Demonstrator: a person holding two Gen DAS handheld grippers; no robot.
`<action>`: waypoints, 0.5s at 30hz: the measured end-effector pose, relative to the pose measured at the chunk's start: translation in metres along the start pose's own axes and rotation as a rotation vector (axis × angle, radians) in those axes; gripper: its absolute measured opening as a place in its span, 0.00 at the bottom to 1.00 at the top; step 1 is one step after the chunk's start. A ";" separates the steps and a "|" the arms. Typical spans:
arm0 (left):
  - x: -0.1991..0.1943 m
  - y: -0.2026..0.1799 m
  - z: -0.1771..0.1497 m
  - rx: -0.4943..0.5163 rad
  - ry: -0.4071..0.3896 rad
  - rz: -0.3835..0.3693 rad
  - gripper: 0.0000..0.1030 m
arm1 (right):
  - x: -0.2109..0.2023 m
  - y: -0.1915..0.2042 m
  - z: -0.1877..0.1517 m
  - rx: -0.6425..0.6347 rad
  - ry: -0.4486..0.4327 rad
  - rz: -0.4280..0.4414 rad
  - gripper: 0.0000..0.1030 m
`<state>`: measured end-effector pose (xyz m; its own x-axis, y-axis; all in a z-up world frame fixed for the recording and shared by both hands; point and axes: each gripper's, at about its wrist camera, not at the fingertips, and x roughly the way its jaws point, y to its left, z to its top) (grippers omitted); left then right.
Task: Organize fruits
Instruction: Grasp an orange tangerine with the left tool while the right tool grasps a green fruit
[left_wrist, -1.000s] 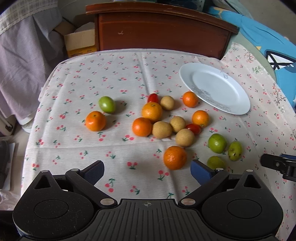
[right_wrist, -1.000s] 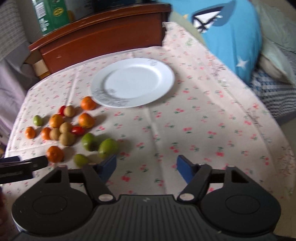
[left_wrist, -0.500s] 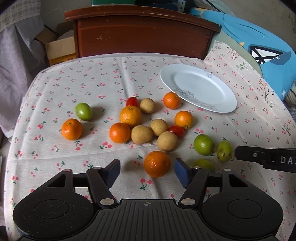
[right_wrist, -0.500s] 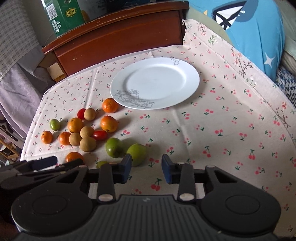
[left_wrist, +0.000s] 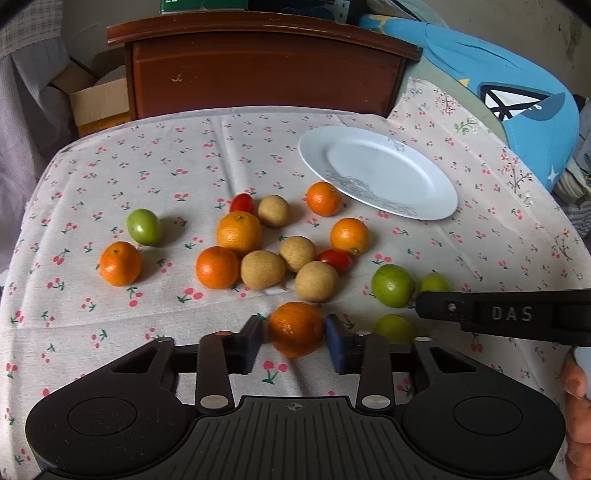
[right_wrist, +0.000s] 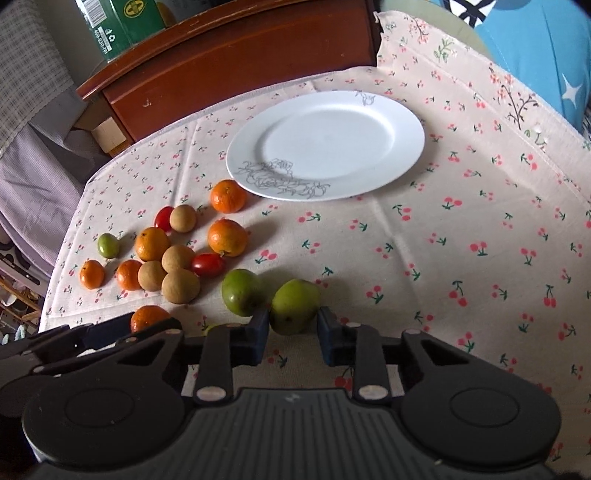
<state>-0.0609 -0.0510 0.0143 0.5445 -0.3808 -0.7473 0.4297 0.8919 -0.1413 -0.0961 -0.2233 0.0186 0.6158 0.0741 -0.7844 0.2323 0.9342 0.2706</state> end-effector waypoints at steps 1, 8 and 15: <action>0.000 0.000 0.000 -0.002 -0.001 -0.004 0.28 | 0.000 0.001 0.000 -0.007 -0.003 -0.003 0.27; -0.004 0.003 0.001 -0.028 -0.016 -0.019 0.28 | -0.002 0.002 0.001 -0.005 -0.012 0.000 0.27; -0.013 0.004 0.011 -0.043 -0.055 -0.023 0.28 | -0.009 0.003 0.006 0.000 -0.036 0.013 0.27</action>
<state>-0.0580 -0.0455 0.0305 0.5747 -0.4128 -0.7067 0.4114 0.8921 -0.1866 -0.0970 -0.2234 0.0300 0.6458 0.0740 -0.7599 0.2237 0.9333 0.2810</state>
